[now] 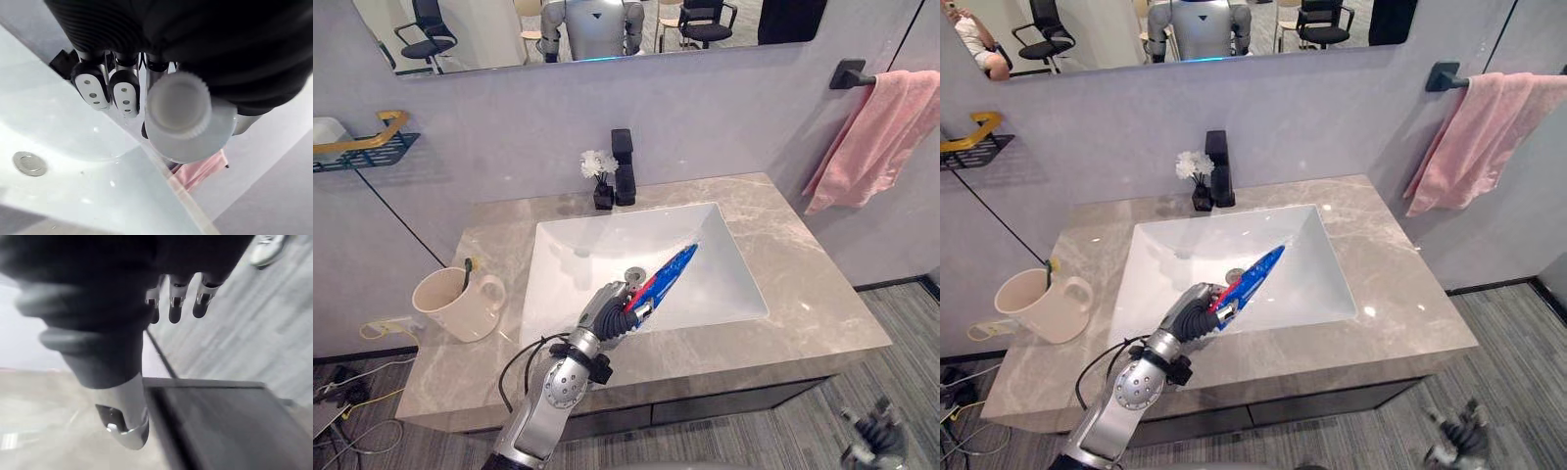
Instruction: Organize washtable
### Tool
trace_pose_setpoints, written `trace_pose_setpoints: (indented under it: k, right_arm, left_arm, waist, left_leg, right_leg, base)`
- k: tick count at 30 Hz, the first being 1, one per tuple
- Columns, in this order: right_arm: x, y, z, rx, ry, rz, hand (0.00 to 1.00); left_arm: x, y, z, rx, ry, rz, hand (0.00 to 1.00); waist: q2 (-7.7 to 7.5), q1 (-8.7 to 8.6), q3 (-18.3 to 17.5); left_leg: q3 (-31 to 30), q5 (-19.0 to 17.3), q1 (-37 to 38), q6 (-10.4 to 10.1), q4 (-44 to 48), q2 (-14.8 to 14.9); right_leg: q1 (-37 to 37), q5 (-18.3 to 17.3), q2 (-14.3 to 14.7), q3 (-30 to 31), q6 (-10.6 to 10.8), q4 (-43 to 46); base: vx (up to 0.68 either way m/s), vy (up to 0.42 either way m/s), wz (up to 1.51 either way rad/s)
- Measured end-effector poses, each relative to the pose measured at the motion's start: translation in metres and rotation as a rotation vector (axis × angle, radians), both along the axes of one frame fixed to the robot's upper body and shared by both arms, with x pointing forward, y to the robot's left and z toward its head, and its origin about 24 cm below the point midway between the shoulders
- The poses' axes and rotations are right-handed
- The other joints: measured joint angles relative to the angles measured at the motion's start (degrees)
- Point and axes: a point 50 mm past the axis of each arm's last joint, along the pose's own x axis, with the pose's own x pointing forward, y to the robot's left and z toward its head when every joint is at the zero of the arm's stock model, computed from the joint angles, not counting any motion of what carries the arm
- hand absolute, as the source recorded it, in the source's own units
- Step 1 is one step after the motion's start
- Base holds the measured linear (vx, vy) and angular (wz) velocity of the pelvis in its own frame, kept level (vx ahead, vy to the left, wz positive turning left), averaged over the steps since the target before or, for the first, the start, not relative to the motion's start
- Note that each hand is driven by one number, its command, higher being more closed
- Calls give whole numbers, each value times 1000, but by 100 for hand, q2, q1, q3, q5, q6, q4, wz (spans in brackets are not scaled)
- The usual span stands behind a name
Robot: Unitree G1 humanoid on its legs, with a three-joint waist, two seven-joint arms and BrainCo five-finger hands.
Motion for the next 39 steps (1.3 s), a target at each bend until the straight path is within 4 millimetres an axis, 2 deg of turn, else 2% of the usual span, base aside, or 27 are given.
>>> trace_pose_setpoints:
  k: [1,3,6,10,14,15,16,18,19,22,27,30,33,39]
  right_arm:
    - [1,-3,11,-41,-22,2,0]
    - [3,-9,50,-184,-105,13,0]
    - [8,-5,81,-287,-182,54,0]
    - [14,4,113,-393,-268,143,0]
    - [35,19,146,-487,-419,275,0]
    - [48,29,151,-469,-490,352,0]
    - [68,48,155,-424,-569,469,0]
    - [84,66,157,-386,-619,580,0]
    - [100,90,157,-328,-667,704,0]
    - [117,126,154,-209,-722,889,0]
    - [134,167,139,0,-760,1026,0]
    - [138,187,124,134,-738,1066,0]
    - [139,197,119,197,-726,1084,0]
    - [141,204,110,286,-723,1055,0]
  left_arm:
    - [0,0,0,1,0,0,100]
    - [1,4,0,11,9,3,100]
    - [0,9,-1,20,20,15,100]
    - [-6,13,0,15,35,16,100]
    - [-9,16,-3,4,52,21,100]
    - [-9,15,-2,-8,52,15,100]
    - [-9,14,-1,-19,46,3,100]
    - [-10,12,1,-27,38,-10,100]
    - [-11,6,4,-34,26,-41,100]
    - [-11,-6,7,-53,10,-95,100]
    - [-10,-12,14,-91,-25,-109,100]
    - [-10,-16,20,-111,-58,-109,100]
    - [-8,-20,25,-131,-87,-109,100]
    - [-8,-20,28,-156,-112,-85,100]
  waist:
    - [-6,-2,-3]
    - [-28,-1,-7]
    - [-65,-38,-38]
    - [-98,-113,-55]
    - [-101,-119,-95]
    - [-105,-118,-97]
    - [-100,-114,-101]
    - [-87,-100,-114]
    - [-73,-42,-127]
    - [-63,160,-134]
    - [-65,229,-131]
    - [-64,229,-130]
    - [-58,230,-126]
    - [-67,223,-124]
  left_leg:
    - [-1,0,-2,0,0,1]
    - [-6,0,-9,0,0,1]
    - [-3,-6,-30,-6,1,1]
    - [16,-82,-122,4,137,4]
    - [52,-188,-195,17,335,8]
    - [49,-190,-211,20,353,5]
    - [36,-191,-236,22,375,-2]
    - [10,-189,-276,24,386,-10]
    - [-42,-184,-319,27,390,-21]
    - [-169,-179,-376,30,440,-30]
    - [-407,-179,-413,31,532,-50]
    - [-456,-167,-423,49,528,-86]
    - [-496,-125,-435,92,489,-135]
    - [-533,19,-382,97,304,-156]
  right_leg:
    - [-3,-1,2,1,1,3]
    - [-17,-2,7,5,2,8]
    - [-56,-2,14,32,3,13]
    - [-119,-3,12,68,5,54]
    - [-134,0,0,121,23,75]
    - [-143,5,-5,121,31,79]
    - [-157,12,-13,113,41,88]
    - [-177,20,-21,93,52,92]
    - [-191,25,-29,37,57,98]
    - [-158,26,-34,-91,58,99]
    - [-13,26,-47,-375,58,96]
    - [6,26,-73,-450,58,92]
    - [4,25,-116,-490,57,94]
    - [-12,25,-129,-550,55,100]
  base:
    - [0,0,0]
    - [0,0,0]
    - [-15,-11,-4]
    - [-8,-3,-4]
    - [-29,2,-6]
    - [-48,-2,2]
    - [-41,-2,3]
    - [-36,-4,9]
    - [-29,-7,15]
    - [-6,-14,22]
    - [-4,-19,26]
    - [-33,-6,9]
    - [-48,3,9]
    - [-44,-10,5]
